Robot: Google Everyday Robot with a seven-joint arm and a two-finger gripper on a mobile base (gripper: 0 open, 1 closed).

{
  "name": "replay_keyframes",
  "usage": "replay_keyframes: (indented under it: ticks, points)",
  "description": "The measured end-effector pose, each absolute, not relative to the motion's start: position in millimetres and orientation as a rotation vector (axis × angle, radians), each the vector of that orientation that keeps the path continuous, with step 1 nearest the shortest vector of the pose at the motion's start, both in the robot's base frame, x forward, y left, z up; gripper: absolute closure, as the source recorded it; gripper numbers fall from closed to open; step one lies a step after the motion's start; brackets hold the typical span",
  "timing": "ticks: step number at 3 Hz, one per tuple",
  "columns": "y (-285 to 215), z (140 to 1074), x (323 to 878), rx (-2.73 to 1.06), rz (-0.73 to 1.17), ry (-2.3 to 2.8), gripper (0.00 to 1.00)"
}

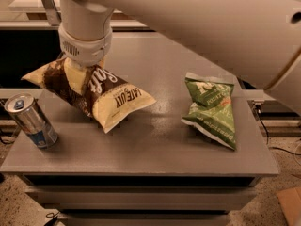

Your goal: Move brown chip bag near redbull can

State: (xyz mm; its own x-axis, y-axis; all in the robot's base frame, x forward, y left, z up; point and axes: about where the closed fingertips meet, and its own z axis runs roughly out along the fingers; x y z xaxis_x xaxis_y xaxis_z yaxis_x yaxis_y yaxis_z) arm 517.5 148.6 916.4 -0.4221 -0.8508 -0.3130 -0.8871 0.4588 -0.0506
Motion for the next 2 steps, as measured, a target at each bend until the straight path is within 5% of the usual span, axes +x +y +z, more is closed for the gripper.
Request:
replay_keyframes:
  ticks: [2]
  points:
    - [161.3,916.5,494.1,-1.460,0.235,2.422,1.00]
